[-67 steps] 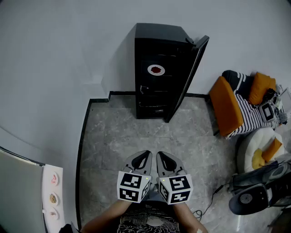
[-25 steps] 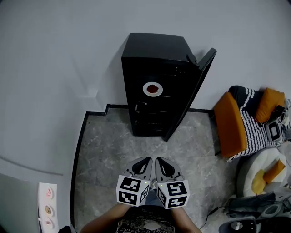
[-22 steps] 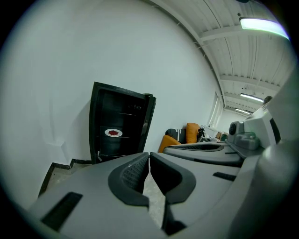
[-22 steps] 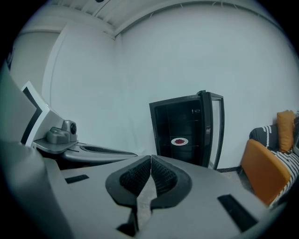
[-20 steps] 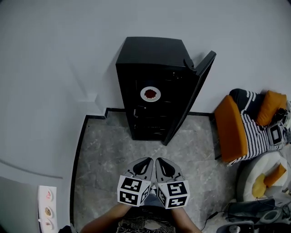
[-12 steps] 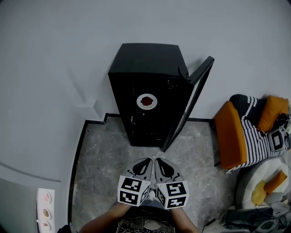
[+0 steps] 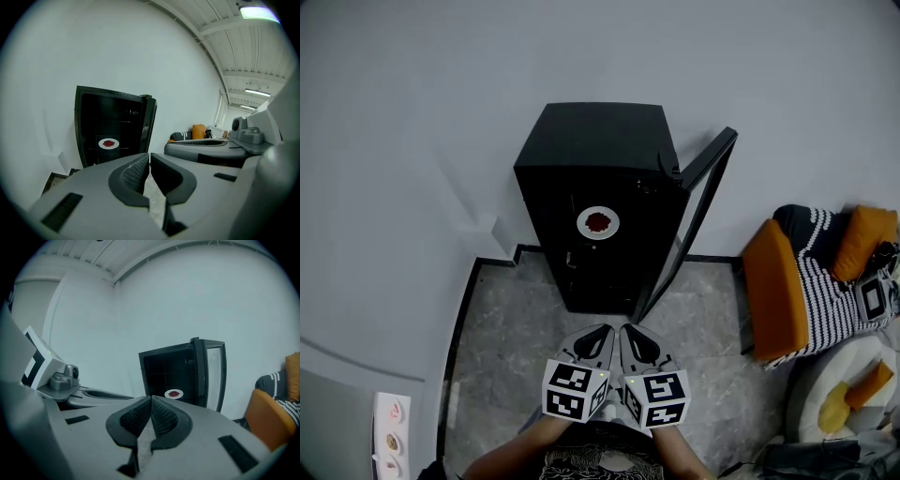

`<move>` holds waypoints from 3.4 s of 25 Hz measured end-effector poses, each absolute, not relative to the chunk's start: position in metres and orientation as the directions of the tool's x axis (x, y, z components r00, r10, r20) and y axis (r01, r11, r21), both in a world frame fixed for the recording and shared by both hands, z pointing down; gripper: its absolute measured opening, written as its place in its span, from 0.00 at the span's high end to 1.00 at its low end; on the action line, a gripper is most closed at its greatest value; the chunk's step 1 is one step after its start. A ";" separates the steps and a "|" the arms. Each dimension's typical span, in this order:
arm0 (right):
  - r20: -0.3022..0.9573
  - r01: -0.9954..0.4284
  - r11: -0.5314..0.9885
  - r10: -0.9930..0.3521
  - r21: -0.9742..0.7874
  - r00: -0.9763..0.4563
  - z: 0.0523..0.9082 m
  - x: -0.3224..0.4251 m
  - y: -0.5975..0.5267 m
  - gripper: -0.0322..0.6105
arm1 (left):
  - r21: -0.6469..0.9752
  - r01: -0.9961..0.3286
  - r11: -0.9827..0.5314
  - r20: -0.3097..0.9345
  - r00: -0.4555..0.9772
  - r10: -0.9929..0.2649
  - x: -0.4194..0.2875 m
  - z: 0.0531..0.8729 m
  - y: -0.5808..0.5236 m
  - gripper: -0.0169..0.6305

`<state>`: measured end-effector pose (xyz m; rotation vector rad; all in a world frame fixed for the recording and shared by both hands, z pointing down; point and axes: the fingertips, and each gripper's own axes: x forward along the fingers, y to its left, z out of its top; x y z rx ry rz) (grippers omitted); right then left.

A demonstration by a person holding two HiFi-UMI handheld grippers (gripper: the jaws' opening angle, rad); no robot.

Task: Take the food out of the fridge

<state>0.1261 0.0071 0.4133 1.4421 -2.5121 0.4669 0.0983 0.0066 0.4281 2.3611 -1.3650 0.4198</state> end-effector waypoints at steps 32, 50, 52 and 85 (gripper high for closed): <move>0.469 -0.912 0.392 -0.788 -0.117 -0.399 0.444 0.079 -0.198 0.91 | 0.671 -0.669 -0.321 0.285 0.632 -0.721 0.036 0.516 -0.235 0.94; 0.495 -0.936 0.349 -0.805 -0.053 -0.328 0.443 0.073 -0.269 0.91 | 0.931 -0.317 -0.181 0.092 0.683 -0.725 0.015 0.602 -0.336 0.94; 0.499 -0.937 0.347 -0.804 -0.048 -0.324 0.445 0.073 -0.272 0.92 | 0.934 -0.318 -0.162 0.103 0.674 -0.731 0.011 0.611 -0.343 0.94; 0.537 -0.946 0.324 -0.793 -0.029 -0.288 0.479 0.076 -0.315 0.91 | 0.976 -0.214 0.040 0.181 0.695 -0.695 0.018 0.683 -0.391 0.86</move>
